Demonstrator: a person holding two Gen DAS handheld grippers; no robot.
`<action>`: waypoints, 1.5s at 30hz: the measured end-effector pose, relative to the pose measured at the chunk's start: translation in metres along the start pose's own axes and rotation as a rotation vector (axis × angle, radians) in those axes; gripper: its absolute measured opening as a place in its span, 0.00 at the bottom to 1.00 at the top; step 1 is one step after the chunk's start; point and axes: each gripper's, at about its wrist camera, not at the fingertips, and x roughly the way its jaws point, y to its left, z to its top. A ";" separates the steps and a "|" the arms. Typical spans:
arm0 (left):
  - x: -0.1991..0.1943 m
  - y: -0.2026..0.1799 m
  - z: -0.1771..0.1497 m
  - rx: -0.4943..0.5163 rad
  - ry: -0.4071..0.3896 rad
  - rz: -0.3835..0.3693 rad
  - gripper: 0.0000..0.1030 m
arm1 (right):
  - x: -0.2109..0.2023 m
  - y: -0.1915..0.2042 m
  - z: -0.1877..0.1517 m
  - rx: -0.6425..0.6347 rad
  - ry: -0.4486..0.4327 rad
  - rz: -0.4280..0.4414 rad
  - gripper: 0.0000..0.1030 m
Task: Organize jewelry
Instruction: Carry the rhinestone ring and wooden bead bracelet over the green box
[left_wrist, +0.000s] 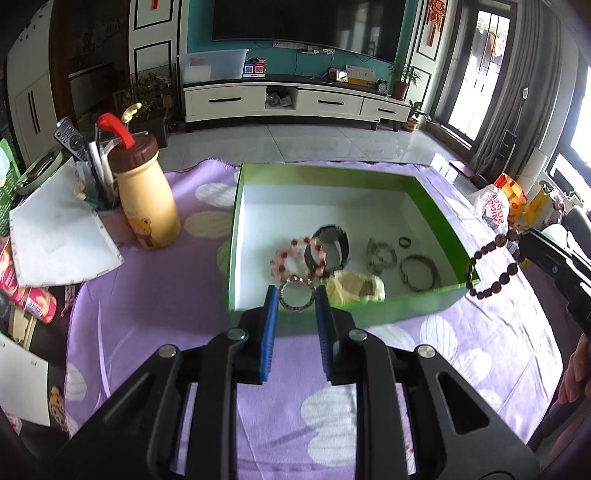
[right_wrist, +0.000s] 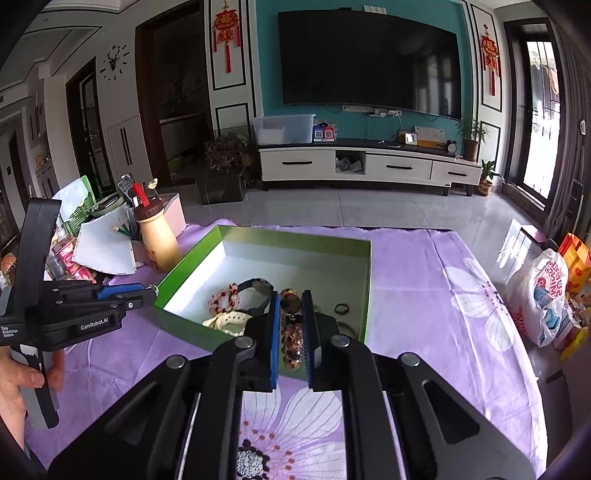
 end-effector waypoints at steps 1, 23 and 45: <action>0.002 0.000 0.003 -0.004 0.001 -0.005 0.20 | 0.001 -0.001 0.002 -0.002 -0.001 -0.002 0.10; 0.077 0.007 0.072 -0.114 0.090 -0.049 0.20 | 0.074 -0.024 0.041 0.018 0.075 0.047 0.10; 0.138 0.003 0.078 -0.067 0.187 0.039 0.20 | 0.149 -0.037 0.042 0.068 0.225 0.054 0.10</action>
